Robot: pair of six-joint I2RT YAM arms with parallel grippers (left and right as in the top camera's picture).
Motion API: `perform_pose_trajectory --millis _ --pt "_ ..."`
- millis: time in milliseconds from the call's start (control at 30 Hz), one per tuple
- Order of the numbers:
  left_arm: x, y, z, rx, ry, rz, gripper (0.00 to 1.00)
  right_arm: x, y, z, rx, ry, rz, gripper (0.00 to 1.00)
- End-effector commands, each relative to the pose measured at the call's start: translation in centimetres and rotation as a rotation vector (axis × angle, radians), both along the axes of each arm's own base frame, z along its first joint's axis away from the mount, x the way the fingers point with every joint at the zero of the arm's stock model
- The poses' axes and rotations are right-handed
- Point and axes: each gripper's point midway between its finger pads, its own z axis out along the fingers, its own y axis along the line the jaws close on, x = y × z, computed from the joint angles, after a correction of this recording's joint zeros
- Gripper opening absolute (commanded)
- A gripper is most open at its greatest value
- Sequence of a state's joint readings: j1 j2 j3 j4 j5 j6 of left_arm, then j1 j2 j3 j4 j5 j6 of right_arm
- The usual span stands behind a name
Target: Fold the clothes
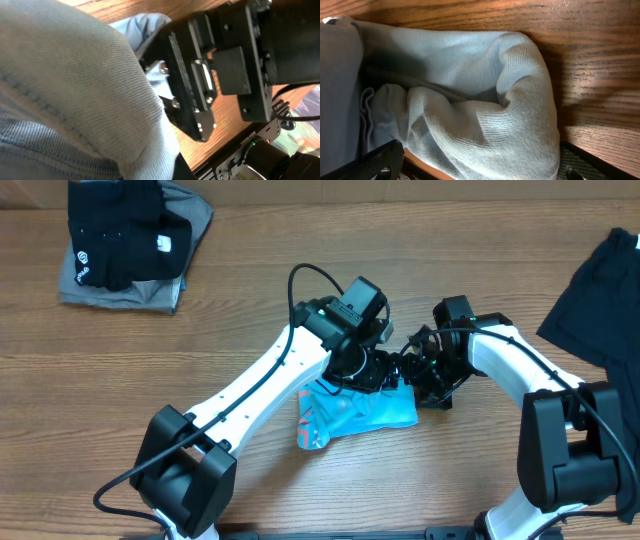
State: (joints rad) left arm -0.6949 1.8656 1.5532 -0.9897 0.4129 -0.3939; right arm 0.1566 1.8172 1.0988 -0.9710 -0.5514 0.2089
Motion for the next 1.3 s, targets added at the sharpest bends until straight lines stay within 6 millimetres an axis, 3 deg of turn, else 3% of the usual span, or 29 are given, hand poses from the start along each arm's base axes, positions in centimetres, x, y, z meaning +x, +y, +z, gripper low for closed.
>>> perform_pose_trajectory --millis 0,300,600,733,767,833,867,967,1133,1267 --pt "-0.2 -0.8 1.7 -0.047 -0.013 -0.004 0.06 0.6 -0.5 0.5 0.019 0.009 -0.025 1.00" --pt "-0.1 -0.9 1.6 -0.043 -0.023 -0.006 0.09 3.5 -5.2 4.9 0.031 -0.040 -0.078 1.00" --pt "-1.4 -2.9 1.1 -0.046 -0.042 -0.063 0.14 4.1 -8.7 4.8 -0.003 -0.046 -0.154 1.00" --pt "-2.2 -4.3 -0.4 -0.032 -0.037 -0.101 0.30 4.1 -9.6 5.1 0.031 -0.034 -0.204 1.00" --pt "-2.4 -4.5 -0.8 -0.029 -0.032 -0.108 0.39 4.1 -9.9 5.3 0.040 -0.031 -0.217 1.00" --pt "-2.8 -5.1 -1.8 -0.022 -0.018 -0.124 0.66 4.1 -10.5 5.6 0.050 -0.025 -0.245 1.00" --pt "-3.0 -5.5 -2.3 -0.024 -0.011 -0.134 0.72 4.2 -11.0 5.9 0.051 -0.023 -0.260 1.00" --pt "-3.5 -6.7 -3.1 -0.046 -0.004 -0.167 0.76 4.6 -12.5 7.3 0.056 -0.025 -0.309 1.00" --pt "-2.7 -7.4 -1.2 -0.105 -0.041 -0.192 0.72 4.9 -14.7 10.3 0.056 -0.041 -0.350 1.00" --pt "-0.3 -5.9 3.5 -0.124 -0.120 -0.175 0.74 4.9 -14.9 11.7 0.057 -0.060 -0.329 1.00"
